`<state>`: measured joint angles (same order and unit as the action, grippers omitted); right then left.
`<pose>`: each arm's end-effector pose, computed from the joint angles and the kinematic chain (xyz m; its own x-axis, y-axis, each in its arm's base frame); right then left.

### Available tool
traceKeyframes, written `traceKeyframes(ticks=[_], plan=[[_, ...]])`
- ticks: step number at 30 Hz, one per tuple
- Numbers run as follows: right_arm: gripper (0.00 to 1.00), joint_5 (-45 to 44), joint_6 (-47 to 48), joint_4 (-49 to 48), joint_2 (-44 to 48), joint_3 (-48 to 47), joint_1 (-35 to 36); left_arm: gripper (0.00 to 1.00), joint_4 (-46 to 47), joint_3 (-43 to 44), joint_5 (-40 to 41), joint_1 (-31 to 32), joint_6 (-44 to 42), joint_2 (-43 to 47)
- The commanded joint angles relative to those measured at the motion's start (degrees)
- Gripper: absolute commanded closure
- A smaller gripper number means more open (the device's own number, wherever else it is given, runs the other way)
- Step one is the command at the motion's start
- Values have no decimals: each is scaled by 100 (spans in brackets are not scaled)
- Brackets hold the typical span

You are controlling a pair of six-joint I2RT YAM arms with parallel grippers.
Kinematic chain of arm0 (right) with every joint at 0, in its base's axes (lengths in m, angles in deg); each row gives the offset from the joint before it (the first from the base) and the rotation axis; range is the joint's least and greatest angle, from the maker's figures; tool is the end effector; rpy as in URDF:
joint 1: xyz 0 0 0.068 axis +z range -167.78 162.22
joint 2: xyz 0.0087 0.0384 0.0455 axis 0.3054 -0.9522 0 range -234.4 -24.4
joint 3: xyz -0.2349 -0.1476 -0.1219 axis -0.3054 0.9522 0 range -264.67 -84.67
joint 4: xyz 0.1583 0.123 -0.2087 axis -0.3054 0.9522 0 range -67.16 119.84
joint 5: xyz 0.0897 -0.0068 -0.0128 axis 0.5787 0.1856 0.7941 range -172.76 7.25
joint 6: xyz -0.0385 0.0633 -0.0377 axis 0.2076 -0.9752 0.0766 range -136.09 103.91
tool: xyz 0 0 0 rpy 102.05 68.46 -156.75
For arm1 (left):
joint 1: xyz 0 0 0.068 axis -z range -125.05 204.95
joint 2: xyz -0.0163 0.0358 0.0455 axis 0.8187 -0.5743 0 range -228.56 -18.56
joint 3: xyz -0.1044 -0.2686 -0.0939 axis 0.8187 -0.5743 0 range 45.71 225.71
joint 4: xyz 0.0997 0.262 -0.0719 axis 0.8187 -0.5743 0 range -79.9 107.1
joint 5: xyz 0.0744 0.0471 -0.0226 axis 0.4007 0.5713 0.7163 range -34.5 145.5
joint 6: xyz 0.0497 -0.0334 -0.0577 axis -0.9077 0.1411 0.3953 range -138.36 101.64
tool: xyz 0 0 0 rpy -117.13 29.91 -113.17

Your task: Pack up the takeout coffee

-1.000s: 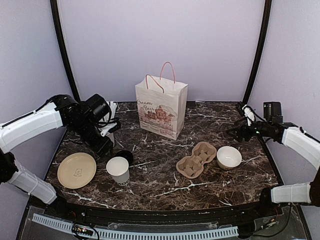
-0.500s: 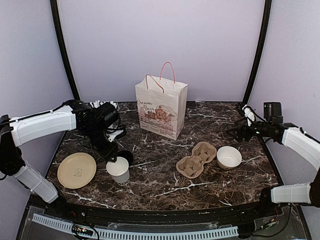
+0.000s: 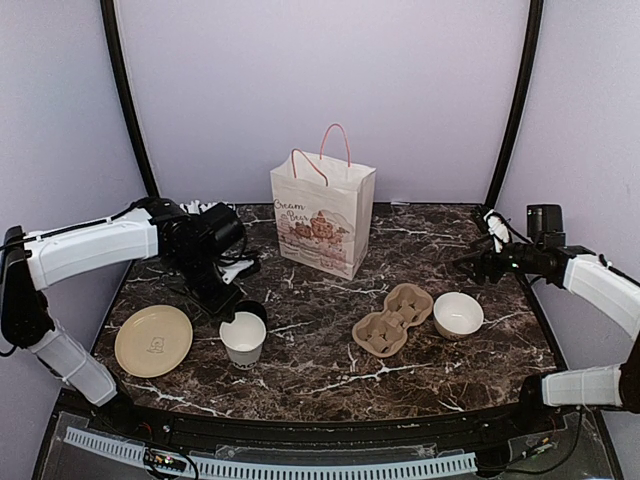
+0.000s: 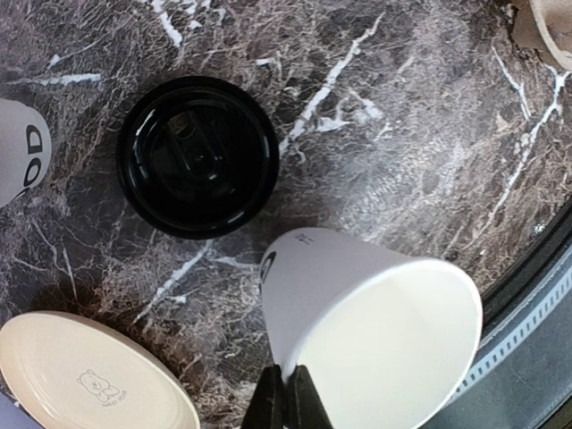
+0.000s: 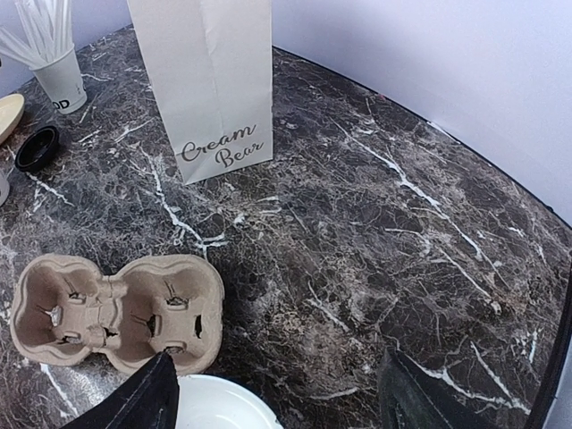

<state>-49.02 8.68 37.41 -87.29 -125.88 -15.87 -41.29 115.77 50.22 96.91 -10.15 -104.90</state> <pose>0.2698 0.0494 0.2511 -0.3373 -0.3600 -0.8698 -0.6793 0.7328 -0.0399 0.2338 -0.2191 0.2476 -0.8075 0.5347 -0.2489 0.5744 0.8089 -0.1256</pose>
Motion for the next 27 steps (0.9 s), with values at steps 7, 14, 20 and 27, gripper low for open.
traceKeyframes(ticks=[7,14,20,27], plan=[[23,-148,36,-226,-55,71,37,100,-680,2106,-252,1163,28,-894],[24,-212,43,-233,-14,87,37,99,-156,2985,-239,1508,-113,-1933],[24,-262,56,-252,-21,95,37,100,406,3081,-421,1671,-142,-2364],[24,-263,54,-253,-134,88,37,99,863,2865,-583,1676,-155,-2484]])
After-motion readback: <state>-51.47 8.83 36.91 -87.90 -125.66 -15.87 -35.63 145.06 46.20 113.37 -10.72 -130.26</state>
